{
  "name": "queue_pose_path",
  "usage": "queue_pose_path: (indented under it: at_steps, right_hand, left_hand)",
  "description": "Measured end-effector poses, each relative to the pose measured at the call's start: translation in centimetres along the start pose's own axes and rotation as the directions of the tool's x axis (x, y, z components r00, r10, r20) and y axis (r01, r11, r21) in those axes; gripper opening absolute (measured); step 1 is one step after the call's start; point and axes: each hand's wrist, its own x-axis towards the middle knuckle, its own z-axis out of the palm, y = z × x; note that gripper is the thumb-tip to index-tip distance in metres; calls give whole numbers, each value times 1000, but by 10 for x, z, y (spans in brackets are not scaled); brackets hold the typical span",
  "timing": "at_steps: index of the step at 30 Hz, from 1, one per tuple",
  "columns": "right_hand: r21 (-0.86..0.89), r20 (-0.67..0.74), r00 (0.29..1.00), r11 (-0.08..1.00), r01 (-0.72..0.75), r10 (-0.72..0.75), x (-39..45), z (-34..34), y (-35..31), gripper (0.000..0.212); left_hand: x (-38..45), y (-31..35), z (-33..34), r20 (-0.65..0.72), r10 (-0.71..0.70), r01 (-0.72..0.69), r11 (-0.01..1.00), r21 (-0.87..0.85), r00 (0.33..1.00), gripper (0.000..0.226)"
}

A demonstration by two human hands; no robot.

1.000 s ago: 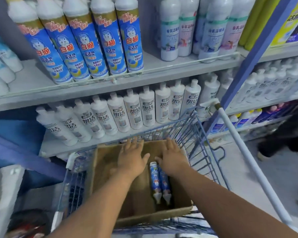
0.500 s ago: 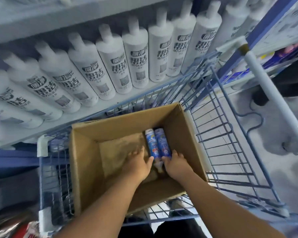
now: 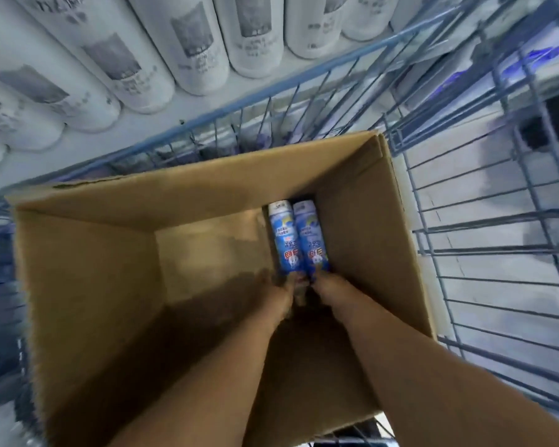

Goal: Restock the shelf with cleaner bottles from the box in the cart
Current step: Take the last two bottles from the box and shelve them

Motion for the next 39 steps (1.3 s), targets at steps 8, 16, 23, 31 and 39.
queue_pose_path:
  at_steps: [8, 16, 23, 31, 39]
  right_hand:
    - [345, 11, 994, 932, -108, 111, 56, 20, 10, 57]
    - [257, 240, 966, 954, -156, 94, 35, 13, 10, 32]
    - [388, 276, 961, 915, -114, 2, -3, 10, -8, 24]
    - [317, 138, 990, 948, -25, -20, -72, -7, -33, 41]
    - [304, 90, 987, 947, 100, -133, -161, -13, -26, 58]
  left_hand:
    - [23, -2, 25, 153, -95, 132, 958, -255, 984, 48]
    - [26, -16, 2, 106, 20, 20, 932, -362, 994, 52]
    - [-4, -5, -30, 35, 71, -57, 952, -300, 997, 39]
    - [-71, 40, -56, -79, 63, -77, 981, -178, 995, 54]
    - [-155, 43, -84, -150, 74, -110, 963, -245, 986, 35]
